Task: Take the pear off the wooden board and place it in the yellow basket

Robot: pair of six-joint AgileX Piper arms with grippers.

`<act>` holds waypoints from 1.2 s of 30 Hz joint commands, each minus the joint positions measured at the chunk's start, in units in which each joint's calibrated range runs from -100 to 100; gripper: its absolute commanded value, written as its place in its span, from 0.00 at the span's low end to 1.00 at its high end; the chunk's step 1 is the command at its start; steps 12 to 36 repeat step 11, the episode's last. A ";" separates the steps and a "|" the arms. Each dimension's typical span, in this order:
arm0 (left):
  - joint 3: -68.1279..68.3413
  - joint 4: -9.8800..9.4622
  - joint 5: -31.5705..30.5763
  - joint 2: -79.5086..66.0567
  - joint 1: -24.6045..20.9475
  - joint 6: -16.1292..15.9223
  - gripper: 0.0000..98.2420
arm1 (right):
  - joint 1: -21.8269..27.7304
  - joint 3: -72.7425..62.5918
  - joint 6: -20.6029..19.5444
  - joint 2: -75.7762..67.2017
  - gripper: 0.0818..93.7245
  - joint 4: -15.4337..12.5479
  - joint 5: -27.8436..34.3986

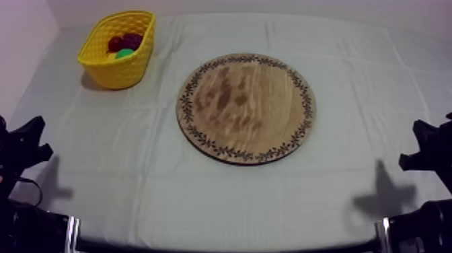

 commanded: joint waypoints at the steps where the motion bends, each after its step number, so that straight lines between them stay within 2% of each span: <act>1: 0.00 0.04 0.08 0.01 0.02 -0.27 0.00 | 0.05 0.05 0.01 -0.05 0.00 0.02 0.05; 11: -0.08 -0.28 -0.06 0.01 -0.11 -1.97 0.00 | 0.05 0.05 0.04 -0.05 0.00 0.02 0.05; 36: -0.08 -0.28 -0.06 0.01 -0.11 -1.97 0.00 | 0.05 0.05 0.04 -0.05 0.00 0.02 0.05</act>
